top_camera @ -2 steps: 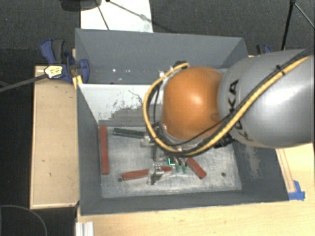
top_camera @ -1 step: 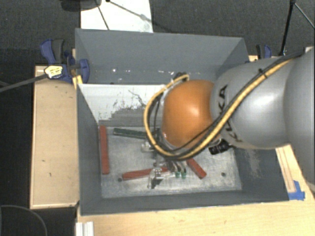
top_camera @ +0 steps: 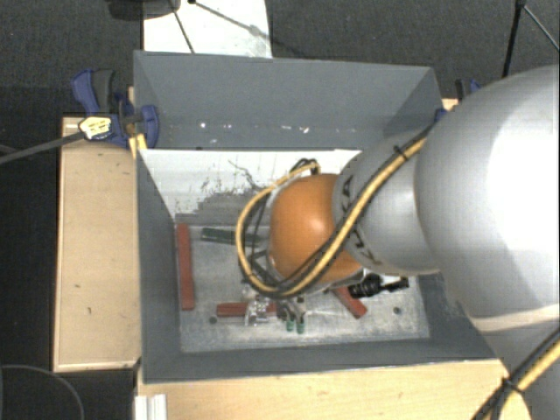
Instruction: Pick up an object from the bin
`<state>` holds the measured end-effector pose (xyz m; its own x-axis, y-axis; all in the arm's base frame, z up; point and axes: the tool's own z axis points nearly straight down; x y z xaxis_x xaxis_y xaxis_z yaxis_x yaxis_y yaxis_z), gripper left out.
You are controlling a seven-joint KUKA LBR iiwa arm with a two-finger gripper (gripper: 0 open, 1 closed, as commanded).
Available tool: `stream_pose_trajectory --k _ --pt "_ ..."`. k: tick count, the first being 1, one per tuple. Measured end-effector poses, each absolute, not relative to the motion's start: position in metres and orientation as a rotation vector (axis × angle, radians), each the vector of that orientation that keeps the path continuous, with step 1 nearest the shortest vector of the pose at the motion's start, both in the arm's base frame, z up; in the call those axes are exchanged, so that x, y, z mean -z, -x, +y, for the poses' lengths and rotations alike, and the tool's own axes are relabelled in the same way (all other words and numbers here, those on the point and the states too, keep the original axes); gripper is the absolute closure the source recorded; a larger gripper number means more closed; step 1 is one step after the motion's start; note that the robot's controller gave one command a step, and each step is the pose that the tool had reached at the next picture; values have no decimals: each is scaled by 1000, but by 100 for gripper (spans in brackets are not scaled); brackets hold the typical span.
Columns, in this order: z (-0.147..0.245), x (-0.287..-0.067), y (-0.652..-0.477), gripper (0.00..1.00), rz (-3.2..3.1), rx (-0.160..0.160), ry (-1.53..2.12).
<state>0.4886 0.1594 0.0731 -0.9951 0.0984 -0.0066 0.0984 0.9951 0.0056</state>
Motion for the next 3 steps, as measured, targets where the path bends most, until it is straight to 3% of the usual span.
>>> stream_pose_trajectory --k 1,2,3 --pt "159 -73 -489 100 3131 -9 -158" --pt "150 -182 -487 100 3135 -2 -177" --pt "150 -182 -487 100 3135 -2 -177"
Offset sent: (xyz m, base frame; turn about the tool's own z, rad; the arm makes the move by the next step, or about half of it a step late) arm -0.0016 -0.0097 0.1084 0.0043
